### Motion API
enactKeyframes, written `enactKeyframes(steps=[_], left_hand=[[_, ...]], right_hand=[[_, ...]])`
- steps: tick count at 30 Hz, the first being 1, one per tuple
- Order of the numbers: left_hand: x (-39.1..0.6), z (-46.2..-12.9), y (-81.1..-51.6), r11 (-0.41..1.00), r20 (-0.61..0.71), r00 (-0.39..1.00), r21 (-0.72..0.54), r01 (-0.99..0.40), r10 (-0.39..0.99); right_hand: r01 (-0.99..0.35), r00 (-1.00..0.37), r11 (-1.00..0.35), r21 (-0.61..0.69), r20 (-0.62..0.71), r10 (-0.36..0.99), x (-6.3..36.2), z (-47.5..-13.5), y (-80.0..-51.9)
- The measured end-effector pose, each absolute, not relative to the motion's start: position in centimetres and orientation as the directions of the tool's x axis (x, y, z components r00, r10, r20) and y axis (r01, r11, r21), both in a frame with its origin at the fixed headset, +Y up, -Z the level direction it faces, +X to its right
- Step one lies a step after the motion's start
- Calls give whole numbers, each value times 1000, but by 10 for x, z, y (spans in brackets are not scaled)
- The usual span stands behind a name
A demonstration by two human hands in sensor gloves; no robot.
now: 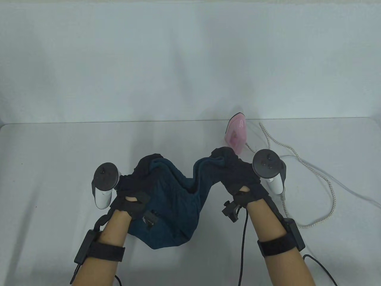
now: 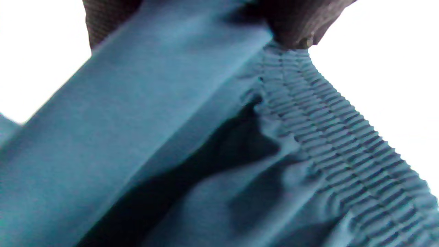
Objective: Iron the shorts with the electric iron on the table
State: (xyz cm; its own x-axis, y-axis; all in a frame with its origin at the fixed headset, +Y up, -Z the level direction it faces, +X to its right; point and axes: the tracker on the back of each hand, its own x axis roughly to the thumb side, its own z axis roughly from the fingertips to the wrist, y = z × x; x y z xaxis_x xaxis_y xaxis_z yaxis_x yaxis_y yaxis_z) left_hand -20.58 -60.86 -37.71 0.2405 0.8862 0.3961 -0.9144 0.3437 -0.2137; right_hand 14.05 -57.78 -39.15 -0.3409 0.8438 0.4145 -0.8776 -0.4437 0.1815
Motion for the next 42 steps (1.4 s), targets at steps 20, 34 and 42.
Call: enactKeyframes(steps=[20, 34, 42], left_hand=[[-240, -360, -482, 505, 460, 322, -358, -786, 827], [-242, -485, -499, 850, 148, 874, 206, -485, 463], [-253, -467, -439, 538, 390, 690, 435, -722, 610]], right_hand=[[-883, -302, -435, 176, 497, 814, 197, -373, -479], [-866, -472, -500, 10, 313, 824, 158, -491, -507], [-976, -168, -217, 26, 544, 822, 161, -490, -456]])
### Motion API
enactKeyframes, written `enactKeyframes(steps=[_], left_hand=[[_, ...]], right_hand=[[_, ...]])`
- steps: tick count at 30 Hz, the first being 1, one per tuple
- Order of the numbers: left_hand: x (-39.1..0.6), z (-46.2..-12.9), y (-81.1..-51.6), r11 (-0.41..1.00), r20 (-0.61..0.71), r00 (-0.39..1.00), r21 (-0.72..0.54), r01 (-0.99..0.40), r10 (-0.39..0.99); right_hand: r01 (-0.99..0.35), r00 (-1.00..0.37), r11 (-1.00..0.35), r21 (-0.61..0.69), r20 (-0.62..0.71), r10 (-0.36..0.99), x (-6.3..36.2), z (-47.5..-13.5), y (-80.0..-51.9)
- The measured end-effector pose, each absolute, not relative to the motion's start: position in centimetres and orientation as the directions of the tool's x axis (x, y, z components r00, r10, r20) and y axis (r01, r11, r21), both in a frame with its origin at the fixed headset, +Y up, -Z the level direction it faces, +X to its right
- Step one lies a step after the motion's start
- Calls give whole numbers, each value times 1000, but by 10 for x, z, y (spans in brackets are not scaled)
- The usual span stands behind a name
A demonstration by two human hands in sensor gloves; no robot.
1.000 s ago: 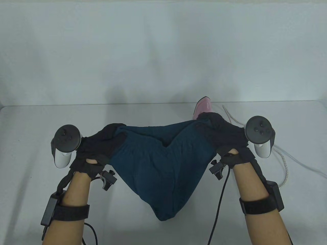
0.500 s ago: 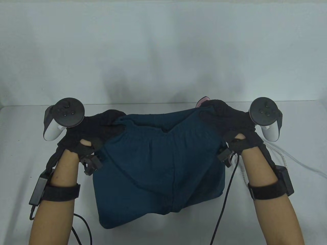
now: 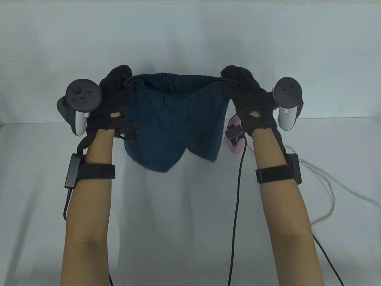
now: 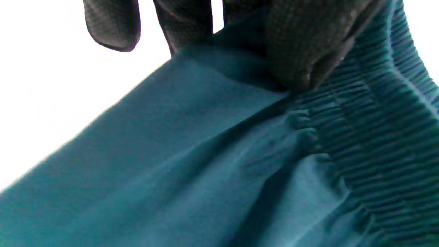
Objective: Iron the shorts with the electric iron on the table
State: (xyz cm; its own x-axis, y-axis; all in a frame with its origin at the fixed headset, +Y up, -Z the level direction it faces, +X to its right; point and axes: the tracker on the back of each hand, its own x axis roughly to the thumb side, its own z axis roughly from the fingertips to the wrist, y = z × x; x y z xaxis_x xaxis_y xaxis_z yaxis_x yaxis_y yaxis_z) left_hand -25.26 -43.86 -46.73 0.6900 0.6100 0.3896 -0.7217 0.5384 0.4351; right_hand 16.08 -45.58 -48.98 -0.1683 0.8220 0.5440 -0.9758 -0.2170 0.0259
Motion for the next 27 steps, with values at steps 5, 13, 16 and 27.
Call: enactKeyframes(steps=[5, 13, 16, 27], left_hand=[[-269, -432, -471, 608, 447, 713, 379, -698, 540], [-286, -397, -628, 887, 314, 831, -115, -447, 460], [-282, -384, -681, 906, 291, 871, -276, -320, 396], [-249, -326, -731, 860, 507, 861, -450, 241, 24]], right_hand=[[-910, -284, -410, 63, 627, 726, 165, -461, -481], [-588, -585, -734, 339, 448, 676, 150, -422, -632], [-427, -677, -793, 435, 427, 599, 136, -401, -686], [3, -744, -836, 549, 560, 365, 102, -332, -745]])
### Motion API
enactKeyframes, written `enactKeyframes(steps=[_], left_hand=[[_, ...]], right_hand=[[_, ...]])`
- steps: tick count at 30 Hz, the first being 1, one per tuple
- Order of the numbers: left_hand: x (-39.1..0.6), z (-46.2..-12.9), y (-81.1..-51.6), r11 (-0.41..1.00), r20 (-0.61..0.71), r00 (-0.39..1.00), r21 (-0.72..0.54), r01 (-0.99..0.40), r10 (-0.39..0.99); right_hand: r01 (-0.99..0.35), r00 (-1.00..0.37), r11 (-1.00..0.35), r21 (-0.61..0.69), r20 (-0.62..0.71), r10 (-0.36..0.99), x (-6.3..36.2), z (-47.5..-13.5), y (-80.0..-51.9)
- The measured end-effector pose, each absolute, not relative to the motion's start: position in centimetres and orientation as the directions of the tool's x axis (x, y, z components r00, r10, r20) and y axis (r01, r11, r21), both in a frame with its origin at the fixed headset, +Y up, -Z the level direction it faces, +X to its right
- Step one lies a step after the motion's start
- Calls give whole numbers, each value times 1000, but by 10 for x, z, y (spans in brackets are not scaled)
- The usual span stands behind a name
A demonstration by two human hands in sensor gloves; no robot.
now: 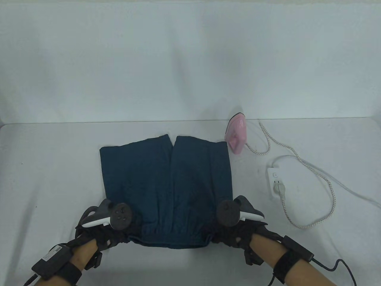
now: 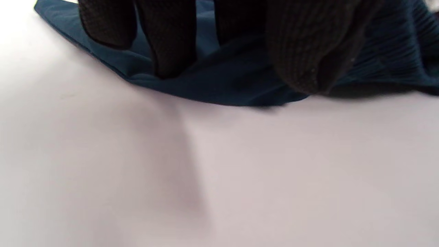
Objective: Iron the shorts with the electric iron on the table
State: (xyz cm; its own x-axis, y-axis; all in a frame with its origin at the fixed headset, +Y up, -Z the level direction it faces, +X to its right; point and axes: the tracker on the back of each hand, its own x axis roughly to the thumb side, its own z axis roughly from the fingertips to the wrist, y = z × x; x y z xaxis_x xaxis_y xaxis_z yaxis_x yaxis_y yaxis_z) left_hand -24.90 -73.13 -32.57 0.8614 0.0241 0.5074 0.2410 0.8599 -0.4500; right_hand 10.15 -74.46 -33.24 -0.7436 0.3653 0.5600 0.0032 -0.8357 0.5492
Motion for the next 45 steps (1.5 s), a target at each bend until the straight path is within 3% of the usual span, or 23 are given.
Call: enactKeyframes(steps=[9, 14, 22, 26, 29, 38, 45], left_hand=[[-225, -287, -731, 772, 651, 700, -269, 576, -294], [-227, -285, -727, 710, 633, 688, -296, 638, -355], [-228, -300, -692, 796, 530, 802, -343, 499, -274], [-205, -308, -669, 858, 501, 837, -309, 411, -221], [-181, -310, -667, 887, 507, 845, -295, 356, -171], [-120, -306, -711, 939, 565, 823, -312, 144, 62], [-116, -306, -749, 887, 577, 810, -422, 187, 104]], right_hand=[[223, -694, -873, 435, 699, 171, 88, -309, -743], [245, -692, -864, 439, 703, 161, 93, -304, -738], [287, -668, -858, 426, 731, 140, 98, -299, -728], [240, -678, -842, 484, 704, 211, 102, -302, -729], [225, -680, -830, 511, 692, 242, 104, -303, -730], [137, -691, -824, 550, 649, 318, 110, -310, -727], [-61, -736, -814, 578, 524, 427, 132, -325, -719]])
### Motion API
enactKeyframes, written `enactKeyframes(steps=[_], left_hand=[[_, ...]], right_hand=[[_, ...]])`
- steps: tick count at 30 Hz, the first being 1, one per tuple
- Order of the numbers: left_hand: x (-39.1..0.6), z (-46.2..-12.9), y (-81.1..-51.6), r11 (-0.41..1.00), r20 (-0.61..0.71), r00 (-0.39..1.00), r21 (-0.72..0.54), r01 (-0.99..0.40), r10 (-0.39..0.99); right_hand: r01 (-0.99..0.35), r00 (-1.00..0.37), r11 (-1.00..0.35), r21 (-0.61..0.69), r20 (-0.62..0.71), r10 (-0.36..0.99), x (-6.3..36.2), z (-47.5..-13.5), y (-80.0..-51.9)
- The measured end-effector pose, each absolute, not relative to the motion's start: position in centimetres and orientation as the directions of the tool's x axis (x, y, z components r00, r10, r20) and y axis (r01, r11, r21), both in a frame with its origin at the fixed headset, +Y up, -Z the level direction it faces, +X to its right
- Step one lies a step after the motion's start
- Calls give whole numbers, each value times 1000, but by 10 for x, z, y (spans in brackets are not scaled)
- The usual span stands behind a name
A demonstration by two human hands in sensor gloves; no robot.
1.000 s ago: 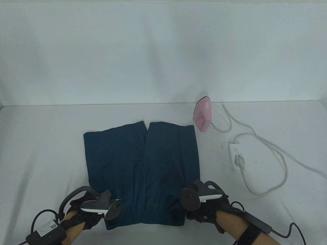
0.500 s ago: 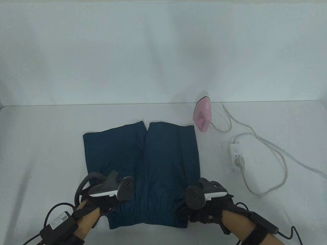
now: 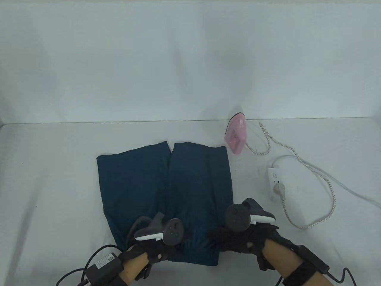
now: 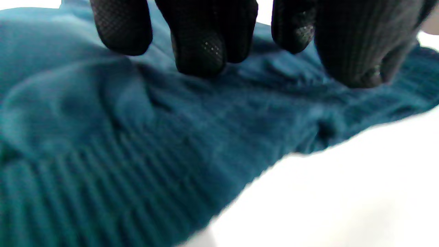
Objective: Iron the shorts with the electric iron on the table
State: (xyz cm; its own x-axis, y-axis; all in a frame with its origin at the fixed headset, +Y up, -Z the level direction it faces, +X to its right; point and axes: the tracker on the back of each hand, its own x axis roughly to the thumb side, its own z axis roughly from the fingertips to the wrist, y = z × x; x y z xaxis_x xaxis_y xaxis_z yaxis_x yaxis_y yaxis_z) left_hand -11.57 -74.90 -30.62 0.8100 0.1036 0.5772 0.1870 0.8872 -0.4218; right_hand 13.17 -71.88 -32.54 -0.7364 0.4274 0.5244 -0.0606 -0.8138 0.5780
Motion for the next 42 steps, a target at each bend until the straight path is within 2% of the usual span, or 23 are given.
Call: enactKeyframes(steps=[2, 9, 14, 19, 24, 31, 38, 42], left_hand=[[-115, -308, -754, 870, 580, 811, -436, 231, 75], [-116, -311, -755, 881, 579, 810, -429, 200, 98], [-118, -312, -757, 873, 558, 820, -456, 173, 129], [-118, -312, -757, 870, 557, 821, -458, 181, 122], [-118, -311, -757, 868, 552, 824, -463, 179, 125], [-118, -311, -757, 865, 544, 828, -472, 169, 135], [-120, -312, -759, 864, 542, 825, -482, 148, 162], [-121, -313, -759, 863, 545, 820, -486, 142, 173]], right_hand=[[-141, -756, -832, 537, 484, 441, 139, -331, -712], [-404, -797, -862, 306, 345, 496, 164, -361, -676], [-625, -736, -757, 193, 179, 653, 182, -394, -649], [-712, -698, -695, 102, 7, 716, 186, -434, -635], [-752, -655, -659, 26, -144, 742, 189, -480, -644], [-794, -579, -608, -16, -286, 764, 199, -530, -660], [-796, -533, -603, -60, -402, 744, 206, -561, -682], [-810, -490, -583, -64, -474, 732, 206, -573, -704]])
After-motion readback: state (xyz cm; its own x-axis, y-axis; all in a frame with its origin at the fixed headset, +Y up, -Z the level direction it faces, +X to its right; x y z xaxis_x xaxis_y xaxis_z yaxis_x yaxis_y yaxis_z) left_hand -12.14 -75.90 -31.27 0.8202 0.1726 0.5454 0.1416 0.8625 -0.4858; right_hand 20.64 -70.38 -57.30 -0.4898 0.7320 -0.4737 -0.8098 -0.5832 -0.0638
